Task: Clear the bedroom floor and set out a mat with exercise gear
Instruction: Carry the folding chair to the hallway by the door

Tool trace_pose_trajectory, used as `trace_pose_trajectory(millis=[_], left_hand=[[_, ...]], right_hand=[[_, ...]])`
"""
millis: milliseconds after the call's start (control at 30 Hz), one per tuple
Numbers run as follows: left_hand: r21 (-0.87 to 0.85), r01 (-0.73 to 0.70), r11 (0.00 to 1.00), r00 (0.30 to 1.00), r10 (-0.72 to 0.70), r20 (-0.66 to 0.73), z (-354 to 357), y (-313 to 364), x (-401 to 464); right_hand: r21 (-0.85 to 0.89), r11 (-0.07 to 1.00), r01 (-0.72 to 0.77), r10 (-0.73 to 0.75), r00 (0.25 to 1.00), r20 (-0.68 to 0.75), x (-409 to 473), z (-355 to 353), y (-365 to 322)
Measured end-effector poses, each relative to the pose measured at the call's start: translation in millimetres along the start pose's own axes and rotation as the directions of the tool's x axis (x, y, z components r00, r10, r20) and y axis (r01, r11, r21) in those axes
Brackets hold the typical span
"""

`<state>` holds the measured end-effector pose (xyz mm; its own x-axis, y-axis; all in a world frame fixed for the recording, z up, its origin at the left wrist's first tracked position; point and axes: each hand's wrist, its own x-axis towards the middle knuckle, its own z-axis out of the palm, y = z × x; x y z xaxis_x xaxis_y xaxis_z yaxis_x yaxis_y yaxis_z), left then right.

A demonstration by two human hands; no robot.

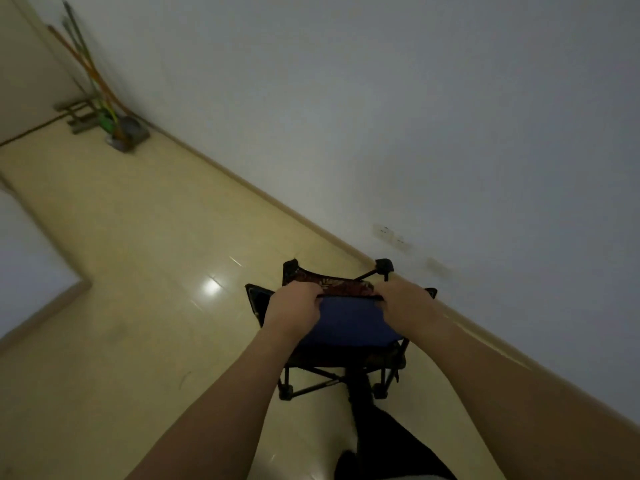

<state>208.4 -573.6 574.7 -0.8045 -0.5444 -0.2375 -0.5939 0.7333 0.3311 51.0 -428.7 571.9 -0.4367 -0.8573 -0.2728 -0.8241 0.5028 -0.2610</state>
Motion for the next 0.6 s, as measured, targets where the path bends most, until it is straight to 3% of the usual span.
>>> trace_pose_trajectory(millis=[300, 600], left_hand=[[0.067, 0.295, 0.953, 0.955, -0.292, -0.052, -117.8, -161.5, 141.3], [0.021, 0.439, 0.898, 0.882, -0.427, -0.199, -237.8, -304.9, 239.5]], right_hand=[[0.069, 0.949, 0.309, -0.310, 0.951, 0.009, 263.0, -45.1, -97.4], [-0.016, 0.871, 0.491, -0.491, 0.871, -0.015, 466.4, -119.2, -221.3]])
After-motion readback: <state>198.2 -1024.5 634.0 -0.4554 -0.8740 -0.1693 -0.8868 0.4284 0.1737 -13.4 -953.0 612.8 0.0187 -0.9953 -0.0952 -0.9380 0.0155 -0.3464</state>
